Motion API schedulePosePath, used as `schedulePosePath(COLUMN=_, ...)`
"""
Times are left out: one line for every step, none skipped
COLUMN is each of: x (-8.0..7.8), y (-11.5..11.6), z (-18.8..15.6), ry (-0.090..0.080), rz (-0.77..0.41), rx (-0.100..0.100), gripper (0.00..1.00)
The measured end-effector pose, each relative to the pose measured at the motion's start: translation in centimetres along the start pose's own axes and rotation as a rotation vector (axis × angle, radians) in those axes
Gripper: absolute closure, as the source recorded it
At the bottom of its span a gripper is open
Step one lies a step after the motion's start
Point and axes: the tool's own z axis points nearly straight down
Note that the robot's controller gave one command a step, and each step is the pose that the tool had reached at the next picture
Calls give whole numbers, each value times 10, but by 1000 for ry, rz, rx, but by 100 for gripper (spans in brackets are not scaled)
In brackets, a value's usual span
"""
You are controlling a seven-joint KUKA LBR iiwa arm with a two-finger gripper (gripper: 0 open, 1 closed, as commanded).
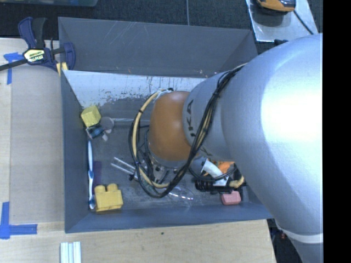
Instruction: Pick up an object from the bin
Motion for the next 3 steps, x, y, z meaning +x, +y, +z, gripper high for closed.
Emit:
schedulePosePath(x=0, y=0, z=-6, ry=-3, rz=0, rx=-2, gripper=100)
schedulePosePath(x=0, y=-1, z=-34, ry=-1, rz=0, rx=0, gripper=100)
schedulePosePath(x=0, y=-2, z=-60, ry=-1, rz=0, rx=1, gripper=100)
